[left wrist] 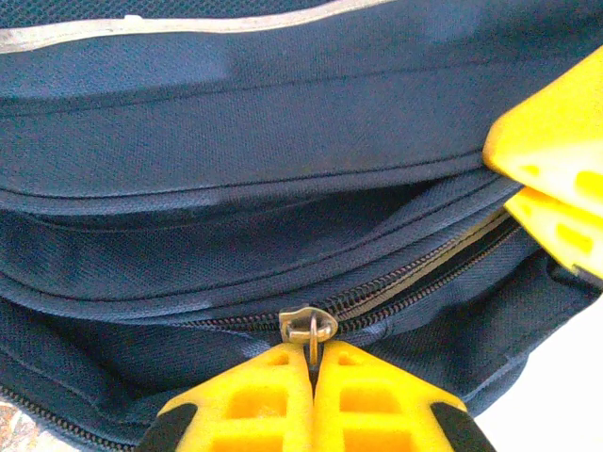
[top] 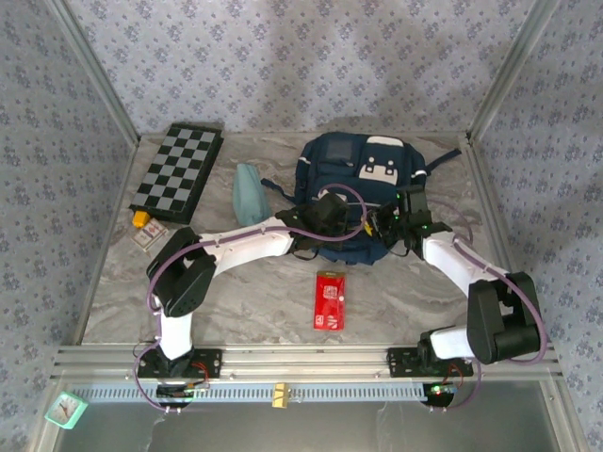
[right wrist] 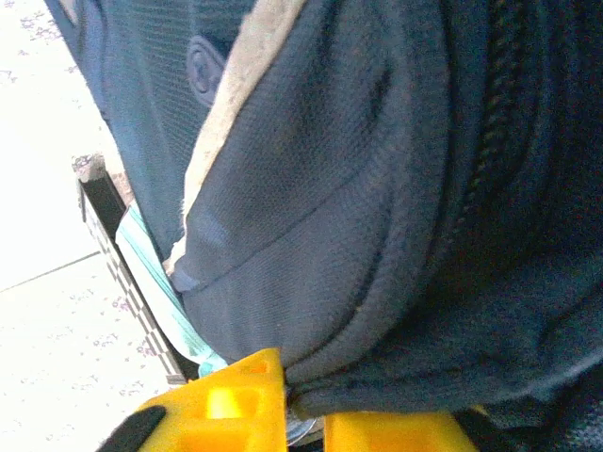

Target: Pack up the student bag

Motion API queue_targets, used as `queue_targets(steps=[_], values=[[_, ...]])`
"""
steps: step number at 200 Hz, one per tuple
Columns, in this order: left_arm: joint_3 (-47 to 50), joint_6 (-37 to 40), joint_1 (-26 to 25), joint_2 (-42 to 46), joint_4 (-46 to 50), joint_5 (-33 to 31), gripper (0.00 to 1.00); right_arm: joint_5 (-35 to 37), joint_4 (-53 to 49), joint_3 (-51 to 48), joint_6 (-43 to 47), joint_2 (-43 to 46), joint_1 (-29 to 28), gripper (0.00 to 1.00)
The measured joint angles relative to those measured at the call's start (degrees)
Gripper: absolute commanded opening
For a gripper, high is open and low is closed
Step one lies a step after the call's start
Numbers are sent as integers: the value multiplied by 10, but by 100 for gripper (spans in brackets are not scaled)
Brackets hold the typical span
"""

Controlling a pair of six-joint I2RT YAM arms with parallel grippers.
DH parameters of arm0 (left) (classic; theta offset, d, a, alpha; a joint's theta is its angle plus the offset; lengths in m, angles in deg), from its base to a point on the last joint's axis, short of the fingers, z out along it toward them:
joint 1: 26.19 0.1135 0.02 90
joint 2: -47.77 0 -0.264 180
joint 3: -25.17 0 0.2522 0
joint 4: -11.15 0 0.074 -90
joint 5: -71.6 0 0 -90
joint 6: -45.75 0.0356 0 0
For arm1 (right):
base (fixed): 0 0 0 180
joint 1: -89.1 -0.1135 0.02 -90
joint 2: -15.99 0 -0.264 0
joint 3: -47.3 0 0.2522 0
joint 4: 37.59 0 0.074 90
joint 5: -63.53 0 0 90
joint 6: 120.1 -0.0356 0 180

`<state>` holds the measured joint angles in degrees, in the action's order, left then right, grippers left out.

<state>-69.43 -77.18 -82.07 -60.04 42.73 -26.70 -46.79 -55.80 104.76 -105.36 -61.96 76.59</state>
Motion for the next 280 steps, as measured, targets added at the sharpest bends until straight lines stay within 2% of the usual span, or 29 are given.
queue_targets(steps=[6, 33, 76, 107, 126, 139, 159, 172, 199, 244, 271, 280], values=[[0, 2, 0, 0, -1, 0, 0, 0, -1, 4, 1, 0, 2, 0], [0, 12, 0, 0, -2, -3, 0, -16, -9, 12, 22, 7, 27, 0], [25, 53, 1, 16, 0, -52, 0, -106, -80, 63, 88, 16, 125, 0], [48, 92, 23, 33, -25, -62, 0, -171, -141, 117, 139, 8, 182, 0], [51, 100, 43, 35, -42, -47, 0, -186, -153, 128, 153, 4, 190, 0], [54, 105, 54, 36, -50, -36, 0, -186, -153, 129, 158, 4, 184, 18], [60, 104, 59, 35, -59, -27, 0, -173, -146, 129, 163, 4, 162, 37], [60, 104, 59, 35, -60, -24, 0, -160, -134, 127, 158, 4, 146, 46], [60, 104, 60, 35, -61, -24, 0, -118, -107, 115, 137, 4, 101, 57], [60, 104, 62, 35, -64, -24, 0, -38, -57, 57, 82, 6, 13, 57], [60, 104, 62, 34, -67, -24, 0, 9, -38, 42, 55, 4, -33, 41], [60, 104, 62, 34, -67, -24, 0, 17, -29, 42, 47, 1, -40, 32]])
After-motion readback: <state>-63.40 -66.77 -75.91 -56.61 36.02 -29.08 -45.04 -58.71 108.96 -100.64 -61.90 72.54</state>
